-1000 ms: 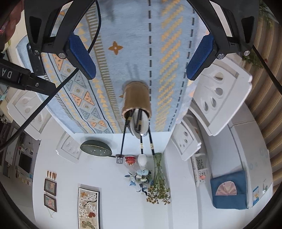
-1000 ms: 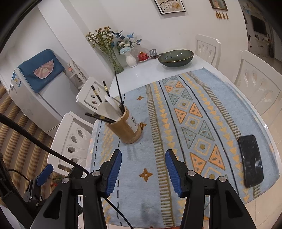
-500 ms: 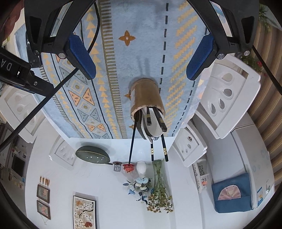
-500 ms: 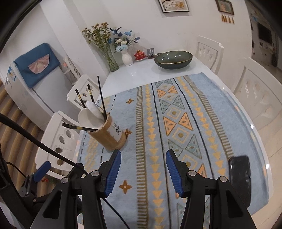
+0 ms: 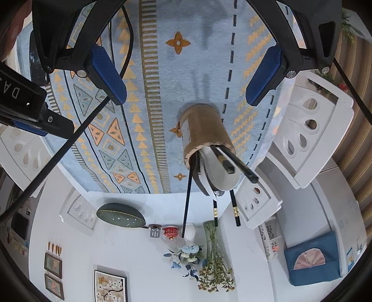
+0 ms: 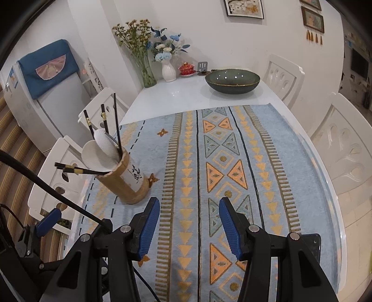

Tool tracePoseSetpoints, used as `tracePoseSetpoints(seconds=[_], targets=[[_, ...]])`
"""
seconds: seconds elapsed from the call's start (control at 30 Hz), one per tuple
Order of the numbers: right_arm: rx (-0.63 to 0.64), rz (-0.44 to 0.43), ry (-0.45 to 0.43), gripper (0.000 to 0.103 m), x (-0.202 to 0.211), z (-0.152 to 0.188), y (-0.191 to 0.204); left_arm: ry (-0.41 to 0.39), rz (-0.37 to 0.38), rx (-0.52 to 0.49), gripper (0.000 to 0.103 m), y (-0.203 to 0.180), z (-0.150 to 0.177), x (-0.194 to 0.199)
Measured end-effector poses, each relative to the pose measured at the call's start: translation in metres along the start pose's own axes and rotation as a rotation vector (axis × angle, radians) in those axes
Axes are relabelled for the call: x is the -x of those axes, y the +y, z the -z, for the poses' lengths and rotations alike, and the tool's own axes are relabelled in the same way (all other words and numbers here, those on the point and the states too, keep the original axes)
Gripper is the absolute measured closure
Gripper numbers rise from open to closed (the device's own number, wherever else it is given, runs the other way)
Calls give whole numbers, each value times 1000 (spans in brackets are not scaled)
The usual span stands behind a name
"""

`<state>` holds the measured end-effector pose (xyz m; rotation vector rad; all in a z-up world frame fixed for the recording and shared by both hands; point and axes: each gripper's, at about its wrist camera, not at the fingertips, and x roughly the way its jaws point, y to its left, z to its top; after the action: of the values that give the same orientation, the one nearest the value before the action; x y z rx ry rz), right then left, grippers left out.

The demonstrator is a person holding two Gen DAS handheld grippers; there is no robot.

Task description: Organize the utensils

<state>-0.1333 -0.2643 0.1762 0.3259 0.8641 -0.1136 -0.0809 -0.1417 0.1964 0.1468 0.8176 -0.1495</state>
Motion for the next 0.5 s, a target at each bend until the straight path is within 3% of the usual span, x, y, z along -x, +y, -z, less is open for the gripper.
tracePoseSetpoints(seconds=[0.5], targets=[[-30,5,55,52,-26,-7,-16,37,12,-24,0,-13,-5,-29]])
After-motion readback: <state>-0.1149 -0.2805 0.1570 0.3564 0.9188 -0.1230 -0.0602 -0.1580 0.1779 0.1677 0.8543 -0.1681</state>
